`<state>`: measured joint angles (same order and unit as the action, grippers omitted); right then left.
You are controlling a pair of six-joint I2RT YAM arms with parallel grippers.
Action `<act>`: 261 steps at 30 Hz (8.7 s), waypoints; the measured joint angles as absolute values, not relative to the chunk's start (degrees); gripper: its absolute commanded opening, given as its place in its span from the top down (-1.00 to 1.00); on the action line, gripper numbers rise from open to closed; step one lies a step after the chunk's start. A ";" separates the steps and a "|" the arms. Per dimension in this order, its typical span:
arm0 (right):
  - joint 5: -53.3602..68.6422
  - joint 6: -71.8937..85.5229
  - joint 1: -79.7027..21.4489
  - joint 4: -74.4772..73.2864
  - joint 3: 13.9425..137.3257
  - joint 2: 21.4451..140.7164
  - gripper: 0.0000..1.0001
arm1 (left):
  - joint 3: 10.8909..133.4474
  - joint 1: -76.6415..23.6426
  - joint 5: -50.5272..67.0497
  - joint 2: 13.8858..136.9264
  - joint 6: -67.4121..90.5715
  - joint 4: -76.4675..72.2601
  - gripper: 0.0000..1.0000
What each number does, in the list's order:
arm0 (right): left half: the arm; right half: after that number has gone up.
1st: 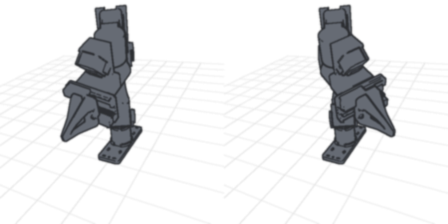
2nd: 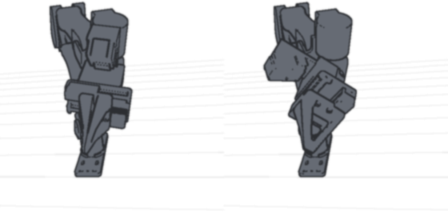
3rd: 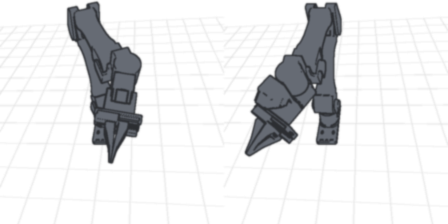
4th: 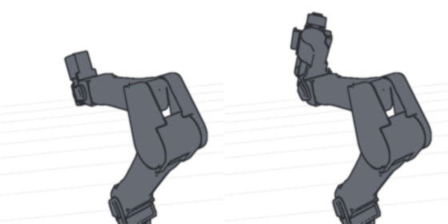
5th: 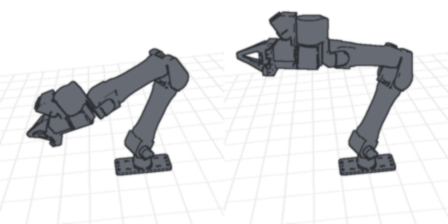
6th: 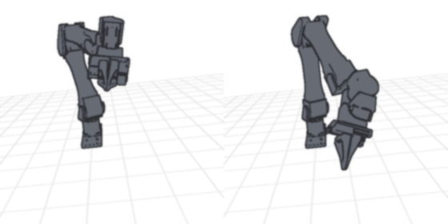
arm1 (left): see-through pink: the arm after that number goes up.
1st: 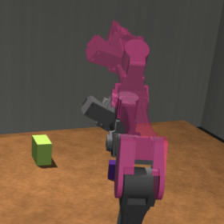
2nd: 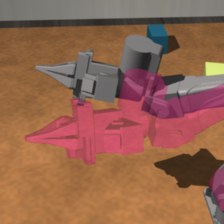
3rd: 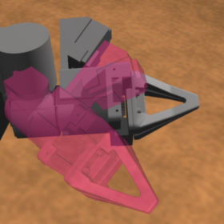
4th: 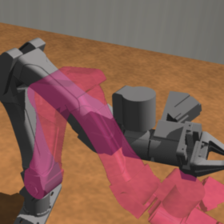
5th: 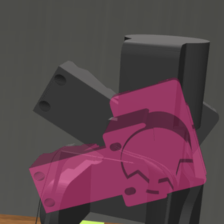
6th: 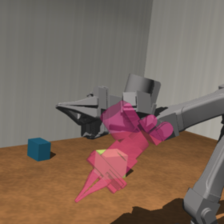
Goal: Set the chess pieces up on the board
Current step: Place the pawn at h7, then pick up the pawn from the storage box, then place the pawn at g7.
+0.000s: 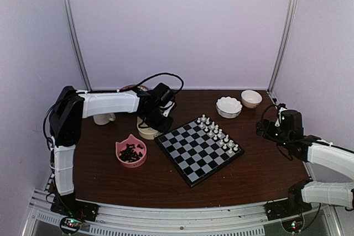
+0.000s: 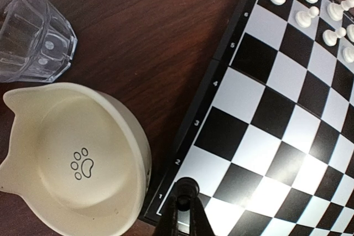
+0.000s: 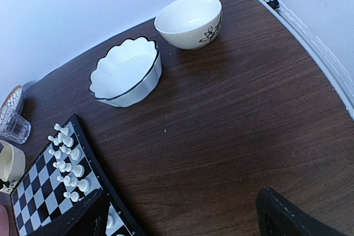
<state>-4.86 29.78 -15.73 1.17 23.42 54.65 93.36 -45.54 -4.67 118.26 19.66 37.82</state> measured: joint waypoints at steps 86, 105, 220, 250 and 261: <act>-4.73 29.69 -15.73 1.10 23.44 54.52 -0.92 | 95.37 -44.62 -2.66 122.93 15.75 35.27 0.27; -4.73 29.69 -15.73 1.10 23.44 54.52 -0.92 | 96.99 -44.62 -4.27 124.42 15.46 37.67 0.28; 5.50 35.73 -15.73 7.57 27.92 63.46 -0.81 | 85.17 -50.15 -5.48 112.60 21.39 29.56 0.98; 4.21 34.20 -15.75 8.40 27.44 61.76 -0.81 | 90.13 -50.15 -7.79 120.66 20.45 30.20 0.96; 4.12 34.00 -15.75 8.38 27.44 61.69 -0.81 | 90.15 -50.15 -7.77 120.68 20.47 31.53 0.92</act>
